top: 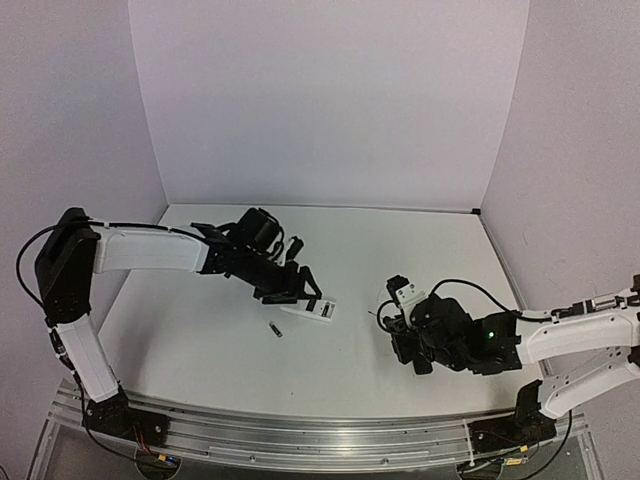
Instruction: Unload the batteries from the remote control
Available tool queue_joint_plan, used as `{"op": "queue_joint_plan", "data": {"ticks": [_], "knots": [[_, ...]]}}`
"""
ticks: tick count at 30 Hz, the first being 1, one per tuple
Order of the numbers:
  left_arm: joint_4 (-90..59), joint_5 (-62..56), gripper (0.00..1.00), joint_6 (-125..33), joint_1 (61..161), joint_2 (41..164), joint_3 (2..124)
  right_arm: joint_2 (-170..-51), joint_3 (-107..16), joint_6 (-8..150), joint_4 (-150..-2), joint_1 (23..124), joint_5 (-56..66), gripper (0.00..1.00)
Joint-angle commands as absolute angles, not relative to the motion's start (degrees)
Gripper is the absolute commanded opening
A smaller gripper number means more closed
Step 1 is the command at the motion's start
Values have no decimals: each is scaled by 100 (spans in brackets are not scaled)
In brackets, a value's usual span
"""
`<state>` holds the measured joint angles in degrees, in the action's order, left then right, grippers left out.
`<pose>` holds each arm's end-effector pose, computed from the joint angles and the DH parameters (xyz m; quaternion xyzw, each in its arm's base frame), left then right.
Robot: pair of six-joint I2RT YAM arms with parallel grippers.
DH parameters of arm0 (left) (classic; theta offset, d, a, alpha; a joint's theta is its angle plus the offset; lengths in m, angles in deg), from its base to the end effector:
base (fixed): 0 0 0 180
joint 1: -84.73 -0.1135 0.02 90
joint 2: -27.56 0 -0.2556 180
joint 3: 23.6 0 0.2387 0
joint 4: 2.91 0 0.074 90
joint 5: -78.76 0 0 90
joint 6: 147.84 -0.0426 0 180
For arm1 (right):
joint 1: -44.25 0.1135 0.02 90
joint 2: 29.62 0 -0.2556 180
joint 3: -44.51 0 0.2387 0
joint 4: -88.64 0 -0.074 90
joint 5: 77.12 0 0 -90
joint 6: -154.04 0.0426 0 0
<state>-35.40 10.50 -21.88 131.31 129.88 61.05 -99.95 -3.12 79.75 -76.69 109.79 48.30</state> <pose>0.2461 -0.2830 0.2036 0.1494 0.9134 -0.3540 0.1345 0.1221 0.2088 0.1961 -0.2374 0.8312 0.0680 0.4981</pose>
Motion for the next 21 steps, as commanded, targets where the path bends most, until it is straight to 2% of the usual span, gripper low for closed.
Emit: {"op": "queue_joint_plan", "data": {"ticks": [1, 6, 12, 21], "knots": [[-3983, 564, 72, -2387, 12364, 12790, 5929, -10241, -667, 7822, -8005, 10581, 3824, 0], [-4188, 696, 72, -2807, 12152, 13529, 6481, -10538, -873, 7875, -8174, 10092, 3052, 0], [-4383, 729, 68, -2919, 12147, 14098, 6858, -10824, -1052, 7793, -8327, 9948, 2884, 0], [-4506, 560, 57, -2872, 12150, 14581, 7096, -11155, -1104, 7788, -8548, 9884, 2800, 0]]}}
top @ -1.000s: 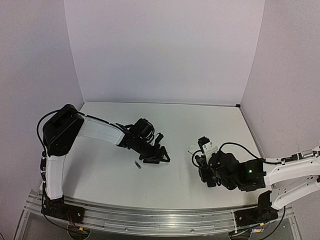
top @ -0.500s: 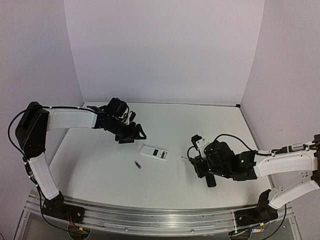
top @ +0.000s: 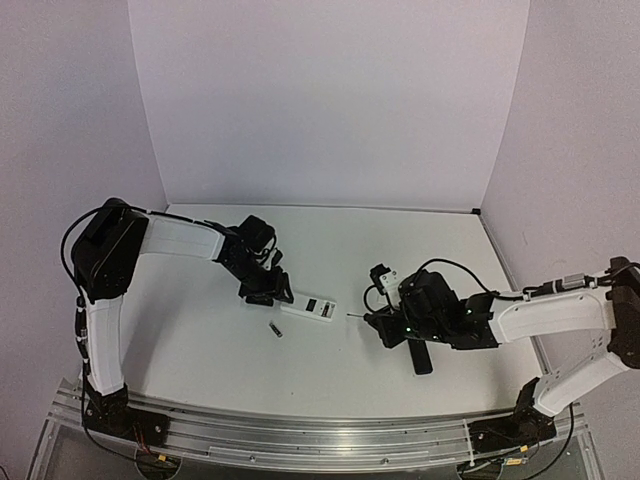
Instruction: Unload the batteries from the remote control
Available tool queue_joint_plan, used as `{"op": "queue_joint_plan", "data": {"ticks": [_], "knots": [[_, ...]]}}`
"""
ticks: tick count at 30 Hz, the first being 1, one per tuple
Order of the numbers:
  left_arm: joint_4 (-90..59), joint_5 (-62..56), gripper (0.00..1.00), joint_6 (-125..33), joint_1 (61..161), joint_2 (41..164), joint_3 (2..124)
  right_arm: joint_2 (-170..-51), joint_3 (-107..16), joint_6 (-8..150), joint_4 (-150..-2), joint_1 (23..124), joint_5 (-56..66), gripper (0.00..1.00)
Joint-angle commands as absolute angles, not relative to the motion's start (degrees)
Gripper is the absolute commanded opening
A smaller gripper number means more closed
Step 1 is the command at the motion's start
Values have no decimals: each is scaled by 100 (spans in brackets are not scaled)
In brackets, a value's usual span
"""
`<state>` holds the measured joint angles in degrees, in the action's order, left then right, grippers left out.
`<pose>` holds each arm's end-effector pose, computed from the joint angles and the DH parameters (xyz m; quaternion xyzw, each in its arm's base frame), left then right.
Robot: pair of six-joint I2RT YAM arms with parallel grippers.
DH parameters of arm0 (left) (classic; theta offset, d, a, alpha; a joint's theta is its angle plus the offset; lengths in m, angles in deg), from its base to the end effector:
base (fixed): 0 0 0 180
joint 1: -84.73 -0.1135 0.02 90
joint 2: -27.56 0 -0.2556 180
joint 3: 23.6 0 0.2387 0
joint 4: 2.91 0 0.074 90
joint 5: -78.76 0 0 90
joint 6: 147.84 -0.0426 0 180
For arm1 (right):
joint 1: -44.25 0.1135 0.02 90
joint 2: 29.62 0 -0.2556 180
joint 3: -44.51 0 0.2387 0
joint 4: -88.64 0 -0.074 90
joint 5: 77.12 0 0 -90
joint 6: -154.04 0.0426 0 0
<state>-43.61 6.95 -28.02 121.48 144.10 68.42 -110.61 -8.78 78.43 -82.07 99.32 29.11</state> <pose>0.3120 -0.2496 0.1392 0.0921 0.9606 -0.2453 0.0924 0.1719 0.2253 0.1859 -0.2489 0.8526 0.1479 0.4351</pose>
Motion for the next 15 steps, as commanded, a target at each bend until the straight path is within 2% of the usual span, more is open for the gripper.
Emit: {"op": "queue_joint_plan", "data": {"ticks": [1, 6, 15], "knots": [[-4535, 521, 55, -2864, 12153, 14619, 7129, -11180, -1111, 7786, -8563, 9879, 2792, 0], [-4686, 466, 49, -2875, 12164, 14847, 7303, -11340, -1168, 7726, -8709, 9853, 2679, 0], [-5000, 224, 45, -3048, 12369, 15084, 7415, -11706, -1419, 7649, -9107, 9791, 2442, 0]]}}
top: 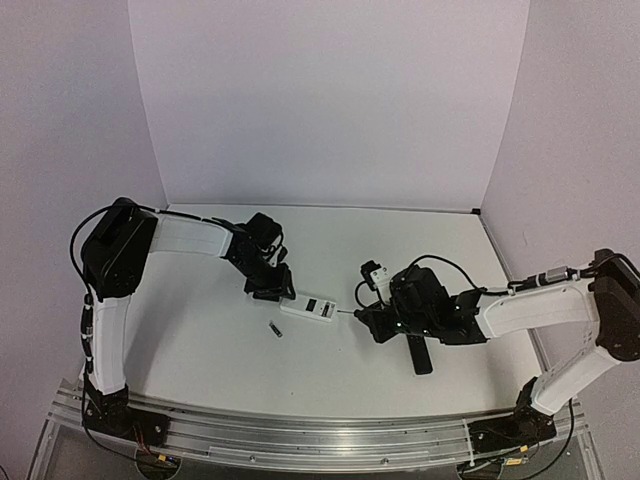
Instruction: Unload the batteries from the remote control
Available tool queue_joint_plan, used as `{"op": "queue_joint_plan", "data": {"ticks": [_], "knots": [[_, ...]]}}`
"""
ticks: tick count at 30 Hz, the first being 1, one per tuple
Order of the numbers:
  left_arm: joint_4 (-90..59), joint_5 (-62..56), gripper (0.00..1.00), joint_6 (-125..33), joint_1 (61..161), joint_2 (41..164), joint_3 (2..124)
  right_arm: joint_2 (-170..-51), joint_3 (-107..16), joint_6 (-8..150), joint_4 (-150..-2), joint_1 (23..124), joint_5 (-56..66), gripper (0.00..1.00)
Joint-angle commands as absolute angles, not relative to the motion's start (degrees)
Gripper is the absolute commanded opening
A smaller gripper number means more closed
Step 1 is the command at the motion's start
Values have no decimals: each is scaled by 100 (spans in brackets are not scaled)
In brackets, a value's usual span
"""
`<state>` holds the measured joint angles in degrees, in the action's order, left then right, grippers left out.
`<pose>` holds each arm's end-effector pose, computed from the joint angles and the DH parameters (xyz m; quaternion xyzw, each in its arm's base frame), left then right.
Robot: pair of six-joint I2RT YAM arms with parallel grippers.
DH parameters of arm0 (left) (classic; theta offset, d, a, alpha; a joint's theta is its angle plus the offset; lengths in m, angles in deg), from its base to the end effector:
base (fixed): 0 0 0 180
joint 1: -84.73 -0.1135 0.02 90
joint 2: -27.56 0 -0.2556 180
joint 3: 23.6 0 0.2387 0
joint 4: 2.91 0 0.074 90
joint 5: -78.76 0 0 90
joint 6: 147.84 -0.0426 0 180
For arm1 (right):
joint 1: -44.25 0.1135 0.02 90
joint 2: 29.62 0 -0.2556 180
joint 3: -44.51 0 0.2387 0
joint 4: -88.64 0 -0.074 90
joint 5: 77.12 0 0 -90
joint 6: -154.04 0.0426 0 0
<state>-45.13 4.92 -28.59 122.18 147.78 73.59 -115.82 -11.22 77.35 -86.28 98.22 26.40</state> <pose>0.3234 -0.2626 0.1366 0.0992 0.9624 -0.2313 0.1018 0.1861 0.2389 0.1804 -0.2563 0.8467 0.1645 0.4362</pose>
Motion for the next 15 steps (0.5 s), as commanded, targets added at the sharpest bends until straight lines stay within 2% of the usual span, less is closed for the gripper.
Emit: {"op": "queue_joint_plan", "data": {"ticks": [1, 15], "knots": [[-5053, 193, 44, -3075, 12388, 15114, 7427, -11735, -1440, 7644, -9131, 9785, 2441, 0], [-5294, -47, 40, -3220, 12509, 15202, 7326, -12134, -1562, 7757, -9282, 9727, 2357, 0]]}}
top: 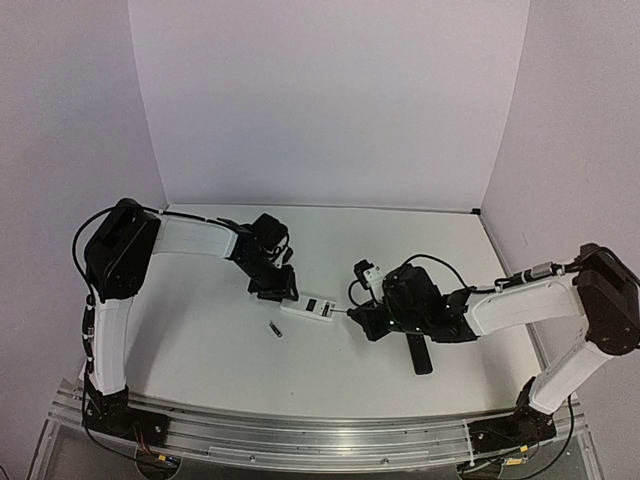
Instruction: Unload the batteries from the remote control
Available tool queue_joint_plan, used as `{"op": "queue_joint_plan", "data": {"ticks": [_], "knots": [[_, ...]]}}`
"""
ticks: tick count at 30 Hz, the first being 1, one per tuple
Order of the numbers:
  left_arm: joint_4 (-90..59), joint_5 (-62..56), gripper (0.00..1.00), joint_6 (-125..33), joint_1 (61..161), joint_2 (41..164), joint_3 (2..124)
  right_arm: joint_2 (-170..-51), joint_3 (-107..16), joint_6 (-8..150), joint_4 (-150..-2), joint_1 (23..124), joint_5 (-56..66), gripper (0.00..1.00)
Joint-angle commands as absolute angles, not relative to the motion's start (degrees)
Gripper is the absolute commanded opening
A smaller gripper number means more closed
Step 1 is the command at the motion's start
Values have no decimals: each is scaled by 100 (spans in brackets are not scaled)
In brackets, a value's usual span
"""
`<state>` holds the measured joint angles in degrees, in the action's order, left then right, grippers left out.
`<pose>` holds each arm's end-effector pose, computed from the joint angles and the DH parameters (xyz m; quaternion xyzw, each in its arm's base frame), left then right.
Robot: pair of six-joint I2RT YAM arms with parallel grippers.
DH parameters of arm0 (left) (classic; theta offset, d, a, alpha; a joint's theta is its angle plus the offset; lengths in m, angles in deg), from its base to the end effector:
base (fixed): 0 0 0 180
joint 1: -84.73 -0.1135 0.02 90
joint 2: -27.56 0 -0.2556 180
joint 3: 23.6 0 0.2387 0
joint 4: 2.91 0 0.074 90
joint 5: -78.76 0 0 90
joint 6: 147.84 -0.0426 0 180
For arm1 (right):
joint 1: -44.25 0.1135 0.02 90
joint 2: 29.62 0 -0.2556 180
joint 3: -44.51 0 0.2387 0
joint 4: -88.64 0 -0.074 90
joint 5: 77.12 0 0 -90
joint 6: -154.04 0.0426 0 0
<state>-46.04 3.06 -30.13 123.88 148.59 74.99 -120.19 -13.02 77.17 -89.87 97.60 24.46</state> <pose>0.3191 -0.2734 0.1364 0.1229 0.9623 -0.2172 0.1082 0.1967 0.2500 0.1733 -0.2587 0.8431 0.1791 0.4362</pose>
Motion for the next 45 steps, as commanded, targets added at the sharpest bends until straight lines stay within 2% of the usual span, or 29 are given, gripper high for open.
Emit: {"op": "queue_joint_plan", "data": {"ticks": [1, 19, 33, 45], "knots": [[-5297, -43, 40, -3228, 12519, 15216, 7323, -12156, -1564, 7757, -9288, 9726, 2371, 0], [-5289, 9, 39, -3261, 12569, 15269, 7285, -12500, -1615, 8110, -9306, 9713, 2465, 0], [-5312, 98, 37, -3279, 12630, 15446, 7304, -12777, -1403, 9372, -9387, 9632, 2674, 0], [-5390, 12, 36, -3158, 12627, 15571, 7331, -12550, -525, 9822, -10869, 9611, 1399, 0]]}}
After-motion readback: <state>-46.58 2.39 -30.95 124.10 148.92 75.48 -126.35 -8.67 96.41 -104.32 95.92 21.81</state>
